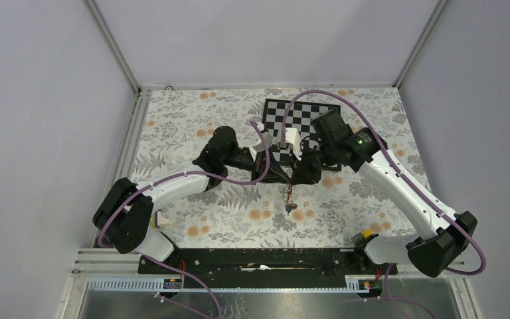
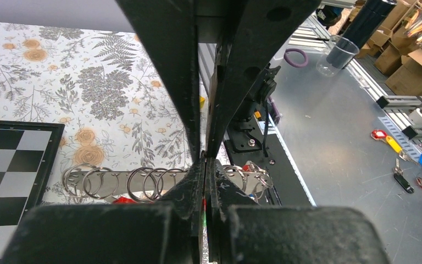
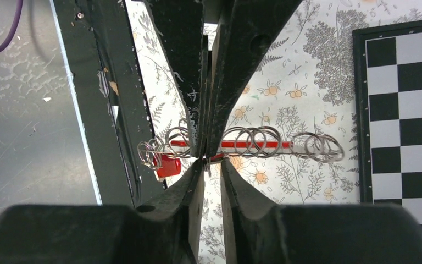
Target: Put the keys on the keyring
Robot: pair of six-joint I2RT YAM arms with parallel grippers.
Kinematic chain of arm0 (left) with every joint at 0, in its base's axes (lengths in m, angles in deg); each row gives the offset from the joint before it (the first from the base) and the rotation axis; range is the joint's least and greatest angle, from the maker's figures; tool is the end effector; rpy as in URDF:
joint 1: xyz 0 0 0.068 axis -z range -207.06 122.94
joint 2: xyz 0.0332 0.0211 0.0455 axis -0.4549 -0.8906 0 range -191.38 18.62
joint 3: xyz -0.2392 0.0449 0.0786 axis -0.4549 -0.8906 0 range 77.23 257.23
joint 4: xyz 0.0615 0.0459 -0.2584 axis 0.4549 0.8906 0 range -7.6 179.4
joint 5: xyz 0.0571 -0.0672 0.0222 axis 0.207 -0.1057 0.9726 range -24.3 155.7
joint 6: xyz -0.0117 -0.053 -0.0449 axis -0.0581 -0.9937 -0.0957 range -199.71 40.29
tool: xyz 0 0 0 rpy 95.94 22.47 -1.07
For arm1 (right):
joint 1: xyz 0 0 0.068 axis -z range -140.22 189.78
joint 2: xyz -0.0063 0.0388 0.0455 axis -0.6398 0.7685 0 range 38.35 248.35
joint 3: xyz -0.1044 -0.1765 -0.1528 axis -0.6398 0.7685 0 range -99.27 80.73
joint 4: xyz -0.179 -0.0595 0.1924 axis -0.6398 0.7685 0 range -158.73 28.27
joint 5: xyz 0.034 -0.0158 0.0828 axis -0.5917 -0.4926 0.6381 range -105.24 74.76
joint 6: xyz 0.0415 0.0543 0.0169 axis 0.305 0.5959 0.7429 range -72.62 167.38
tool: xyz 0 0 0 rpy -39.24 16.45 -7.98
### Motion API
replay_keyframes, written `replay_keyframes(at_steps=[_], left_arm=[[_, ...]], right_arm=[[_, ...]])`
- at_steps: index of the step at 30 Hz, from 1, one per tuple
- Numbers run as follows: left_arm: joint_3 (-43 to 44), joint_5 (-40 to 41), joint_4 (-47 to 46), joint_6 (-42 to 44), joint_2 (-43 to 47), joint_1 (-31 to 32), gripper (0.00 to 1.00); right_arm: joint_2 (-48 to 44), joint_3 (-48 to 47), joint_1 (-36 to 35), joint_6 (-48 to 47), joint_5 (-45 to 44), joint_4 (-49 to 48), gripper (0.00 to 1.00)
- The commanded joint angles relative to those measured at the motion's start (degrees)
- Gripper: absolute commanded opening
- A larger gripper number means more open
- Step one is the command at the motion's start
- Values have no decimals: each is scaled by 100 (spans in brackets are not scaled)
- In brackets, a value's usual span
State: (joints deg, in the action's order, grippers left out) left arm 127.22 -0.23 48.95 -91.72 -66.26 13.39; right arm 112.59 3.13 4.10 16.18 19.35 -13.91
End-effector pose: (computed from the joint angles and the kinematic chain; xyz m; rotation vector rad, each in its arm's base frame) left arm 0.2230 -0.2592 0.2606 1.3339 1.2645 -1.5731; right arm 0.2070 0.1888 0.3304 -1.5328 1.8494 0.7756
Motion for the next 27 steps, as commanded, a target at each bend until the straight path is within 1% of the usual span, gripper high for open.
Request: replay_keyframes(at_steps=[1, 4, 7, 9, 16, 21, 24, 27], left_arm=[[252, -559, 573, 477, 200, 16, 0], [470, -770, 1614, 1344, 321, 16, 0], [704, -891, 2739, 2335, 404, 7, 0], [793, -955, 3123, 2671, 423, 7, 0], [898, -1015, 3169, 2614, 455, 7, 0], [1094, -923, 3178, 2348, 414, 7, 0], [1191, -829, 3152, 2166, 403, 15, 0], [1171, -783, 2703, 1633, 380, 16, 0]], right_arm=[[-401, 85, 44, 55, 89, -449, 27], [-606, 208, 182, 47, 227, -521, 33], [-771, 330, 332, -37, 642, -507, 39], [-865, 444, 390, -149, 965, -493, 42], [-924, 877, 414, -342, 1772, -722, 48], [-1096, 1175, 413, -221, 1808, -1313, 49], [-1167, 1332, 413, -203, 1797, -1503, 49], [-1199, 1456, 413, -205, 1812, -1602, 48]])
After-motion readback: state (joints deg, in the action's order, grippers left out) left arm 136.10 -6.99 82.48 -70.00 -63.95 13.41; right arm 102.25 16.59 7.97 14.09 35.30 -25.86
